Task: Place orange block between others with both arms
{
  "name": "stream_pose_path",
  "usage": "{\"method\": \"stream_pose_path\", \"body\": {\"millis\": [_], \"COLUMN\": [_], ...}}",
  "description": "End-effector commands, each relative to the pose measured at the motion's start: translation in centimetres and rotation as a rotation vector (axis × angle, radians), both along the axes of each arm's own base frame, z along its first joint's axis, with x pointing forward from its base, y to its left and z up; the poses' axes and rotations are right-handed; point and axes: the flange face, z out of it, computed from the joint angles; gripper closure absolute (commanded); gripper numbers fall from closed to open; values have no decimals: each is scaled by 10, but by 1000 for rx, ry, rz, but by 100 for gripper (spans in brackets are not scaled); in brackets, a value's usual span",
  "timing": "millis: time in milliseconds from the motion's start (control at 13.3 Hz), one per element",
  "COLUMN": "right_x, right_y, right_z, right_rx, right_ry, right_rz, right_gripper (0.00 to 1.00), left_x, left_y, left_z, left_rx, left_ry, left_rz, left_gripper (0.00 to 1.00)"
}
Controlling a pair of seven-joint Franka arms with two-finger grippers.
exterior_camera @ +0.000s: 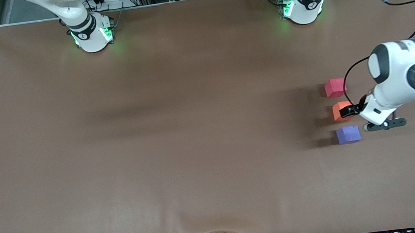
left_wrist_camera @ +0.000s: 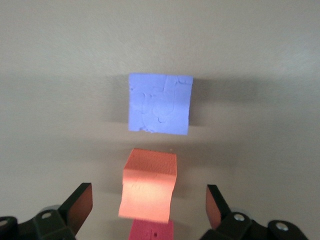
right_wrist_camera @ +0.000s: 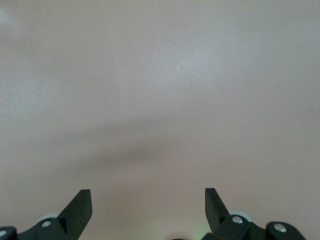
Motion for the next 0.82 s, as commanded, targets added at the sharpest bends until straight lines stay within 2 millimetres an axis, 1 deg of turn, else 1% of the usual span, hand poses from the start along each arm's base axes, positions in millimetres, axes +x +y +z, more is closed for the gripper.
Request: {"method": "stream_pose_path", "body": {"millis": [0,150,300,375,525,675,750], "right_x": [-2,-2,-2,-2,-1,-2,-1], "right_y": [-1,0,-1,-1,-1,-1,-1], "right_z": [6,5,6,6,5,6,5], "right_rx": [-7,-6,-7,-7,-7,-7,-7], "right_ry": [2,3,1,1,1,1,1], "right_rz": [-1,-1,-1,-3,-4,-4,-6], "right_gripper": [0,0,0,0,0,0,0], "left_x": [17,27,30,28,20,2,-5], "left_y": [-8,-8,-8,-12,-12,-16,-18], "left_z": [72,125,174,196,234,268,281], "left_rx": [26,28,25,21,-35,-35,-34], "left_ry": [-3,-4,-10,-10,-46,-72,-81], "left_rz": [15,25,33,29,46,39,35], "left_gripper": [0,0,0,0,0,0,0]}}
